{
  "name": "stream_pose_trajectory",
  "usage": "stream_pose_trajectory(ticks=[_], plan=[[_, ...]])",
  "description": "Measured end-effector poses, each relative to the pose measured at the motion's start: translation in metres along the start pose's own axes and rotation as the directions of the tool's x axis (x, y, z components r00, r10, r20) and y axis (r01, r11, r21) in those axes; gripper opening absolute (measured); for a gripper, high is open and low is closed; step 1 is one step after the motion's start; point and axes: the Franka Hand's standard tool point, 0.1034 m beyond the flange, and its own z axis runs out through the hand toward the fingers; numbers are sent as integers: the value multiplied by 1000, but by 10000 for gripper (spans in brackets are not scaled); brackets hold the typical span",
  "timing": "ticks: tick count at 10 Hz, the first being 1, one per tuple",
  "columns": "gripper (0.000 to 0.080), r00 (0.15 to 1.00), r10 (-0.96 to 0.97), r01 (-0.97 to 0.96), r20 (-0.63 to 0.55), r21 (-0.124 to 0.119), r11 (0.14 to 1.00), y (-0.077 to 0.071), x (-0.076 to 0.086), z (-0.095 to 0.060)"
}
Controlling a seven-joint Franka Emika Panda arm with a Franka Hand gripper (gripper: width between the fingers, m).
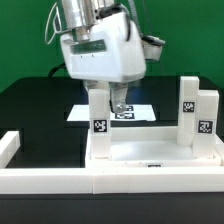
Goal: Assemble desk
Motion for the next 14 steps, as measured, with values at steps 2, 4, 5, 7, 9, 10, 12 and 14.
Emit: stream_pose_trajectory(ticks=[2,4,5,7,9,10,12,14], plan=[[646,991,-130,130,-6,-13,991,3,-3,1],[649,969,-246,246,-6,-19,969,4,-2,1],[649,886,-464,463,-8,-52,885,2,3,-1],[649,716,-698,696,11,-100,711,-4,3,2],[526,761,-649,646,3,-102,757,-3,5,2],[387,770,-638,635,2,-102,766,-3,5,2],[290,843,-537,534,-10,-102,839,-2,6,2],[290,921,-387,383,-27,-97,918,-2,5,2]])
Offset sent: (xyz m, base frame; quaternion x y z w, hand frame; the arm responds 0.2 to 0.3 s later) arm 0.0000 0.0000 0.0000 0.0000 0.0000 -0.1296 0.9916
